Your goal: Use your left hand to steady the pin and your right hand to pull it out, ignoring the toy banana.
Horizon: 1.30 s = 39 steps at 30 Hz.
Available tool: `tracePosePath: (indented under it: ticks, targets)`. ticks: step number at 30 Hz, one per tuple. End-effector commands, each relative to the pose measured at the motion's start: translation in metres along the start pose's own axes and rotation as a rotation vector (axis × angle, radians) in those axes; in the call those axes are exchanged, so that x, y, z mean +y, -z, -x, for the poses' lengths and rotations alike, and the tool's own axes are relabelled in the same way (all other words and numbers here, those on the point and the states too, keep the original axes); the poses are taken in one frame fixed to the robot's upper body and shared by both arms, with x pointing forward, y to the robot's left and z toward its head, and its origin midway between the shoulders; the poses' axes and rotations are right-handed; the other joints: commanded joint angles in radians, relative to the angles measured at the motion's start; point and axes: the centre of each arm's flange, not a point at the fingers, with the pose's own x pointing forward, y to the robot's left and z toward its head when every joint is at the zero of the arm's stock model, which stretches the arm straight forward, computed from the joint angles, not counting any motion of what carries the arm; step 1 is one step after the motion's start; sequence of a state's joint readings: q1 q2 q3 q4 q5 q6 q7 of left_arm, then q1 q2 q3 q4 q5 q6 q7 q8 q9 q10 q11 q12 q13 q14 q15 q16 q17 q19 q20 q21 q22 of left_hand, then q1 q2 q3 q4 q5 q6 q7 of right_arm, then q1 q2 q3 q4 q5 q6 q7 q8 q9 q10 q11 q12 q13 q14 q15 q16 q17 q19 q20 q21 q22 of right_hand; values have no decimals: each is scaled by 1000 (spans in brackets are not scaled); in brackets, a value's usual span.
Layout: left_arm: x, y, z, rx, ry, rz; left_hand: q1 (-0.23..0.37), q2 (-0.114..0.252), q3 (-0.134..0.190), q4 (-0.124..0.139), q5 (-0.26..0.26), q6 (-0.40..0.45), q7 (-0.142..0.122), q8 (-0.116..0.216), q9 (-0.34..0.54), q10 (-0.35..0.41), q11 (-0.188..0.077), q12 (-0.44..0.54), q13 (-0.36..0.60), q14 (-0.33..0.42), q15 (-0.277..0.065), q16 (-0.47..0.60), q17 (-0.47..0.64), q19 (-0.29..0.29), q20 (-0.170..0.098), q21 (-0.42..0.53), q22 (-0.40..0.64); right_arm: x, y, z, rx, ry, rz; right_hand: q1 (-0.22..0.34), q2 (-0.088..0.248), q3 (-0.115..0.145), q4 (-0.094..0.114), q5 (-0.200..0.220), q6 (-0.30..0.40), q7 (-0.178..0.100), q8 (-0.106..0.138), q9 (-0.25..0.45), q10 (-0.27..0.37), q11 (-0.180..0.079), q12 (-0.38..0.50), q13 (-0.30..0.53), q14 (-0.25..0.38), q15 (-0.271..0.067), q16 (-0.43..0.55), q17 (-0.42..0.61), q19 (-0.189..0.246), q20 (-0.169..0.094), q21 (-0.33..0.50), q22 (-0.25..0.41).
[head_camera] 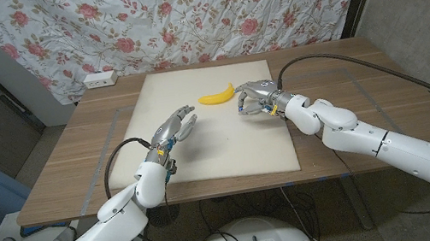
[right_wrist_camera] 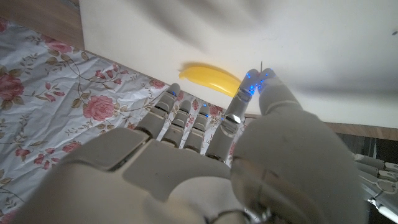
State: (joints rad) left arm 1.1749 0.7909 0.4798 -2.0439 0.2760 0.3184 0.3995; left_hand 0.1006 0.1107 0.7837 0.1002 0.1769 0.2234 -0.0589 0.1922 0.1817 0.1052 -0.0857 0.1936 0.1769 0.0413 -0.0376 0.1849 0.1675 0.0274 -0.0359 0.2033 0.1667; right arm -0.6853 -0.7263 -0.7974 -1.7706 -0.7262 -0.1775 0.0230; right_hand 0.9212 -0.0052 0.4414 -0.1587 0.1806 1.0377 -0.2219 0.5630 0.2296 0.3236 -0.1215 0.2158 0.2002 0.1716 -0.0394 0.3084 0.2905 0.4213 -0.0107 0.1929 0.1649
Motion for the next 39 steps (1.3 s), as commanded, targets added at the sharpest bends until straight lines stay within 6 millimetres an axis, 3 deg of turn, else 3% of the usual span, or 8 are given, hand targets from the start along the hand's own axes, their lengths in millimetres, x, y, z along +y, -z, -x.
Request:
tracePosePath:
  ticks: [1, 27, 39]
  targets:
    - [1, 7, -2, 21, -53, 61, 9, 82, -4, 3, 3, 7, 4, -1, 2, 9, 1, 6, 1, 6, -34, 0, 2, 7, -47, 1, 4, -3, -4, -2, 26, -18, 58, 2, 8, -6, -1, 1, 10, -2, 8, 6, 11, 5, 1, 2, 8, -31, 6, 4, 0, 4, -1, 5]
    - [2, 30, -5, 75, -205, 386, 9, 78, -9, 0, 3, 5, 9, -4, 2, 8, 2, 4, 1, 5, -28, -3, 2, 11, -44, -3, 3, 0, -17, -7, 70, -78, 172, 5, 5, -10, -3, 0, 13, -2, 7, 6, 19, -3, 0, 2, 12, -31, 8, 6, -1, 7, -1, 5]
    - [8, 40, -11, 79, -228, 386, 9, 77, -11, -1, 3, 7, 11, -4, 1, 9, 1, 3, 1, 2, -26, -5, 2, 10, -41, -5, 3, 1, -22, -12, 108, -106, 186, 10, -15, -15, -10, 0, -6, -3, -4, 3, 11, 9, -5, 2, 11, -29, 7, 5, -2, 11, -1, 5]
